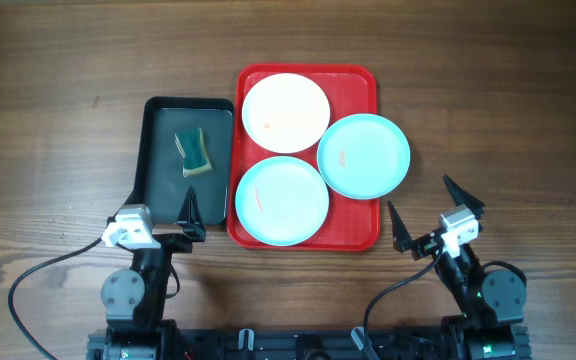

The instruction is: Clean dirty plates on tray and stack at the side

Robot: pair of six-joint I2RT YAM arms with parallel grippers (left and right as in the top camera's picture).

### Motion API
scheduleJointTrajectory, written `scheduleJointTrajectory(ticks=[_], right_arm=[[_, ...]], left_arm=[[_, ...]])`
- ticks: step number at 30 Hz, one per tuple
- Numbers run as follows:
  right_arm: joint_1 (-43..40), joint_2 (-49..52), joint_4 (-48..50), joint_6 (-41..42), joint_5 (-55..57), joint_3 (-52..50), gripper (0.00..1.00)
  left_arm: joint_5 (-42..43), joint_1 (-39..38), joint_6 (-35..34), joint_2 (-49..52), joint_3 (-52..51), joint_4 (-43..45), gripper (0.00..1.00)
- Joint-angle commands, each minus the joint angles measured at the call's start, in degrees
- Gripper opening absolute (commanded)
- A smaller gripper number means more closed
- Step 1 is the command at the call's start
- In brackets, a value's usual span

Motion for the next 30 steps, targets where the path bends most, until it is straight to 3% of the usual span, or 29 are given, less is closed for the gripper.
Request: scheduleJointTrajectory(ticks=[1, 16, 19, 25, 30], right_arm=[[0.2, -0.2, 0.2, 1.0, -0.5, -0.1, 1.0], [0.2, -0.2, 0.5, 1.0, -4.4, -0.1, 1.0], [0.2, -0.2, 1.4, 8.6, -4.8, -0.1, 1.0], [0.2, -0.1, 0.4, 12.5, -4.8, 0.3, 1.0], [0.2, 2.8, -4.3, 13.4, -2.0, 6.7, 1.0]], left_arm=[[-0.8, 0.4, 1.1, 0.3, -0.1, -0.5, 1.0], [-0.8, 0.4, 1.1, 0.3, -0.1, -0.5, 1.0], [-0.8, 0.4, 1.1, 0.3, -0.1, -0.5, 1.0], [-0.7, 0.4, 1.1, 0.3, -0.1, -0.5, 1.0], [4.8, 0.4, -0.3, 0.3, 0.5, 0.7, 1.0]])
